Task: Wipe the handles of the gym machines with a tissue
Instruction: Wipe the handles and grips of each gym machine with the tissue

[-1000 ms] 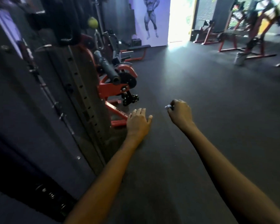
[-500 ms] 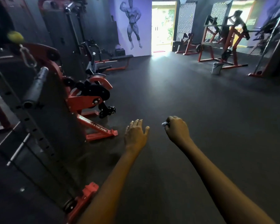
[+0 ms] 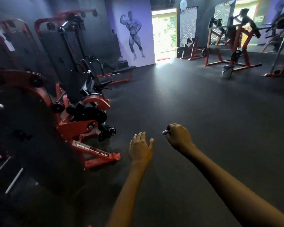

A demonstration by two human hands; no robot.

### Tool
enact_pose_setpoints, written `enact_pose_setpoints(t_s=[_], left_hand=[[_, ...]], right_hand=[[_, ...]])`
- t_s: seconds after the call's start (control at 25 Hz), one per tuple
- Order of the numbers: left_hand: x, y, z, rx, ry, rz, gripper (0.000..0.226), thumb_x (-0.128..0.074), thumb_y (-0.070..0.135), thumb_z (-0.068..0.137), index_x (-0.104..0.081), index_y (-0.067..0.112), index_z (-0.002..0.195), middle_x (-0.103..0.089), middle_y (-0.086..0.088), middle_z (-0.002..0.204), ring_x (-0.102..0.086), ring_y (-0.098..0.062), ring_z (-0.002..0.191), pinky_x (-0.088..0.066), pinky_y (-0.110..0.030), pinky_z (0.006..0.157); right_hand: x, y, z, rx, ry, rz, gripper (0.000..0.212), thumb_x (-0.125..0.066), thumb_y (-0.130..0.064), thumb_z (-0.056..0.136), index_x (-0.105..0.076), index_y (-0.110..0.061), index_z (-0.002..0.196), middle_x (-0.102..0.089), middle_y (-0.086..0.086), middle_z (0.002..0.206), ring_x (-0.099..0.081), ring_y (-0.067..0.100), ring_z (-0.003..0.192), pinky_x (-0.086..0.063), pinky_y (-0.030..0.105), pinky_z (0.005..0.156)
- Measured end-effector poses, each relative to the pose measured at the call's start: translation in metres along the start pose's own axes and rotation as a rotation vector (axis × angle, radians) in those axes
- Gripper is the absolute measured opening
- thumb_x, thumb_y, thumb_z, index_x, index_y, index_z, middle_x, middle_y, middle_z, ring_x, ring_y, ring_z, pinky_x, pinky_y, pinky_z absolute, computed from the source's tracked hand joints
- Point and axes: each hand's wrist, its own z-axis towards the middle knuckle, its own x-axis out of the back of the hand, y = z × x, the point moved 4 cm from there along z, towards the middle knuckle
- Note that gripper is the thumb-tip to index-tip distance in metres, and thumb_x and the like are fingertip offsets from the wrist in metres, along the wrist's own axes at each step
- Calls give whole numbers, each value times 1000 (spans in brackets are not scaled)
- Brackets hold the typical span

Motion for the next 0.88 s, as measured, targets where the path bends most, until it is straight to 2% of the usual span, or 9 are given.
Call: enact_pose_setpoints(t_s=[0.48, 0.68, 0.88], left_hand=[[-54, -23, 301, 84, 34, 117, 57, -39, 44, 101, -33, 13, 149, -35, -6, 154, -25, -21, 145, -19, -35, 118], [-96, -49, 436, 167, 59, 172, 57, -39, 44, 101, -34, 15, 149, -35, -4, 154, -25, -20, 145, -19, -36, 117], [-100, -70, 590, 224, 127, 248, 56, -39, 44, 101, -36, 15, 148, -37, -4, 153, -28, -19, 144, -19, -35, 116]], right_hand=[[-118, 54, 292, 24, -99, 84, 18, -55, -20, 89, -63, -3, 89, -64, 13, 97, -58, 34, 90, -43, 36, 74], [-194, 75, 428, 116, -146, 144, 19, -53, -20, 89, -62, -3, 86, -63, 13, 94, -59, 33, 86, -43, 36, 74], [-249, 69, 586, 216, -196, 206, 20, -52, -21, 89, -59, -3, 83, -63, 13, 93, -58, 32, 84, -45, 38, 73]])
